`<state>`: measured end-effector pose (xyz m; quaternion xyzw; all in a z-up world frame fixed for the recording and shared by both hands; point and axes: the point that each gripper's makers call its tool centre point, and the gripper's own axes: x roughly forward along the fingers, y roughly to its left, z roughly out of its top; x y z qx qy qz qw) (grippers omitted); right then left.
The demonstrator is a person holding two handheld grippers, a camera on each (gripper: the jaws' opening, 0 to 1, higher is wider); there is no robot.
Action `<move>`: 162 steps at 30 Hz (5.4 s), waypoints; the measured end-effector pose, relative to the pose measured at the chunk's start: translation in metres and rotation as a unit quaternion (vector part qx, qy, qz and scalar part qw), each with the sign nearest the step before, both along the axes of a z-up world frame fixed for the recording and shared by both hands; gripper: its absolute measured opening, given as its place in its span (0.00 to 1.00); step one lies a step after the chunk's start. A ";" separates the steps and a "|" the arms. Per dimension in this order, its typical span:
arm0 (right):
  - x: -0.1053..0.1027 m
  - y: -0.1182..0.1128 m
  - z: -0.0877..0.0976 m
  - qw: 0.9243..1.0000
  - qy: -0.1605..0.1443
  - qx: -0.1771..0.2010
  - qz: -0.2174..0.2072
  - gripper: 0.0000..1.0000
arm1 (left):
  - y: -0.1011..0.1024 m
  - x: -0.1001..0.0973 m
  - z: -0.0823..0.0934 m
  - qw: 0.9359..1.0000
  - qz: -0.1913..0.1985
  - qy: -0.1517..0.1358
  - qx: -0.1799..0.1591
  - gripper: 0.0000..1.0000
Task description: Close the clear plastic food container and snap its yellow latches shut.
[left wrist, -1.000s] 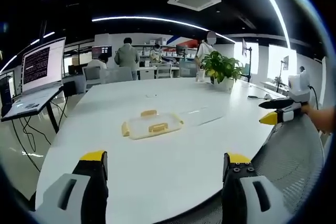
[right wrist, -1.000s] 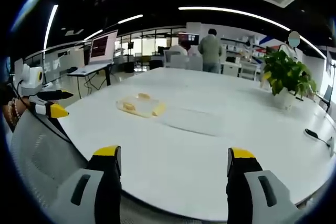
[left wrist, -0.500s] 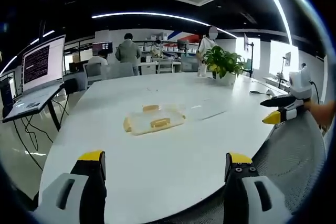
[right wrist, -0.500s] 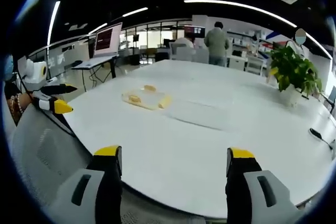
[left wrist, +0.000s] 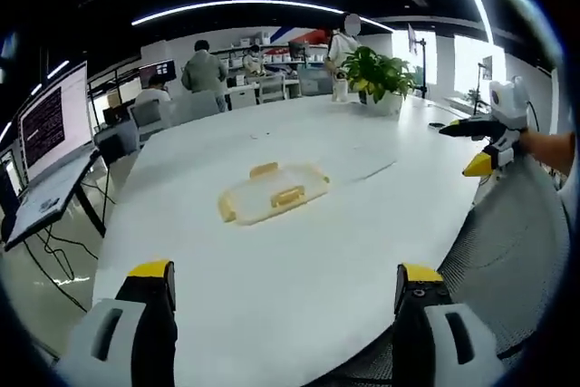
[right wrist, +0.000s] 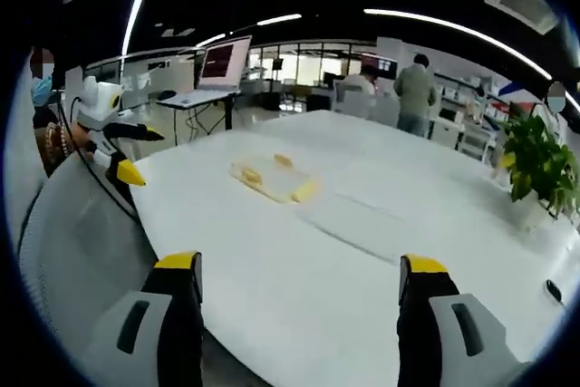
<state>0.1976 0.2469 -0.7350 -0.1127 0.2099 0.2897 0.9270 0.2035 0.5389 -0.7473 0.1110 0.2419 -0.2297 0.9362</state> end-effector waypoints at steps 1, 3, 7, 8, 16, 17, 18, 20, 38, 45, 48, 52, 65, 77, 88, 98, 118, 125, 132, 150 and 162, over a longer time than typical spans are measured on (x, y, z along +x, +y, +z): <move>0.005 0.001 0.001 1.000 0.000 -0.001 0.001 0.87 | 0.001 0.003 0.000 1.000 -0.003 0.000 0.003 0.99; 0.014 0.005 0.005 1.000 -0.006 -0.004 0.015 0.84 | 0.006 0.010 0.001 1.000 -0.002 0.000 0.009 0.99; 0.036 0.013 0.013 0.999 -0.020 -0.016 0.039 0.83 | 0.019 0.033 0.010 1.000 0.007 -0.007 0.013 0.99; 0.039 0.015 0.014 0.999 -0.020 -0.016 0.046 0.83 | 0.021 0.037 0.013 1.000 0.007 -0.010 0.014 0.99; 0.065 0.029 0.015 0.987 -0.043 -0.090 0.126 0.81 | 0.029 0.071 0.019 0.995 -0.053 -0.011 0.081 0.99; 0.067 0.030 0.012 0.985 -0.040 -0.100 0.133 0.81 | 0.030 0.074 0.019 0.994 -0.056 -0.012 0.090 0.99; 0.069 0.032 0.010 0.983 -0.035 -0.109 0.141 0.81 | 0.031 0.078 0.018 0.994 -0.054 -0.007 0.095 0.99; 0.072 0.036 0.010 0.980 -0.040 -0.117 0.155 0.81 | 0.028 0.083 0.018 0.993 -0.065 -0.006 0.095 0.99; 0.109 0.064 0.004 0.943 -0.033 -0.197 0.267 0.76 | 0.018 0.119 0.009 0.946 -0.219 0.021 0.239 0.97; 0.134 0.087 -0.004 0.920 -0.028 -0.234 0.315 0.72 | 0.011 0.142 -0.004 0.905 -0.288 0.034 0.311 0.96; 0.145 0.098 -0.012 0.912 -0.019 -0.243 0.330 0.72 | 0.008 0.155 -0.007 0.899 -0.297 0.037 0.321 0.96; 0.156 0.105 -0.022 0.898 -0.012 -0.266 0.351 0.71 | 0.003 0.164 -0.016 0.894 -0.315 0.050 0.315 0.95; 0.176 0.117 -0.060 0.888 0.053 -0.262 0.374 0.65 | 0.004 0.184 -0.063 0.872 -0.361 0.117 0.309 0.89; 0.184 0.120 -0.091 0.878 0.115 -0.262 0.383 0.62 | -0.014 0.187 -0.089 0.853 -0.404 0.158 0.290 0.83; 0.185 0.123 -0.105 0.869 0.145 -0.267 0.390 0.52 | -0.019 0.172 -0.100 0.839 -0.437 0.197 0.257 0.68; 0.180 0.125 -0.108 0.859 0.183 -0.264 0.399 0.42 | -0.017 0.182 -0.096 0.843 -0.438 0.195 0.243 0.53; 0.179 0.128 -0.110 0.841 0.194 -0.297 0.409 0.37 | -0.010 0.177 -0.094 0.817 -0.462 0.201 0.280 0.34; 0.179 0.127 -0.111 0.830 0.207 -0.321 0.406 0.38 | -0.009 0.176 -0.094 0.814 -0.451 0.213 0.297 0.35; 0.178 0.126 -0.111 0.822 0.215 -0.340 0.403 0.38 | -0.008 0.177 -0.093 0.822 -0.457 0.204 0.274 0.35; 0.178 0.120 -0.108 0.822 0.208 -0.347 0.400 0.36 | -0.015 0.176 -0.092 0.819 -0.448 0.214 0.287 0.33; 0.178 0.121 -0.070 0.833 0.184 -0.319 0.413 0.35 | -0.012 0.170 -0.051 0.829 -0.435 0.209 0.283 0.33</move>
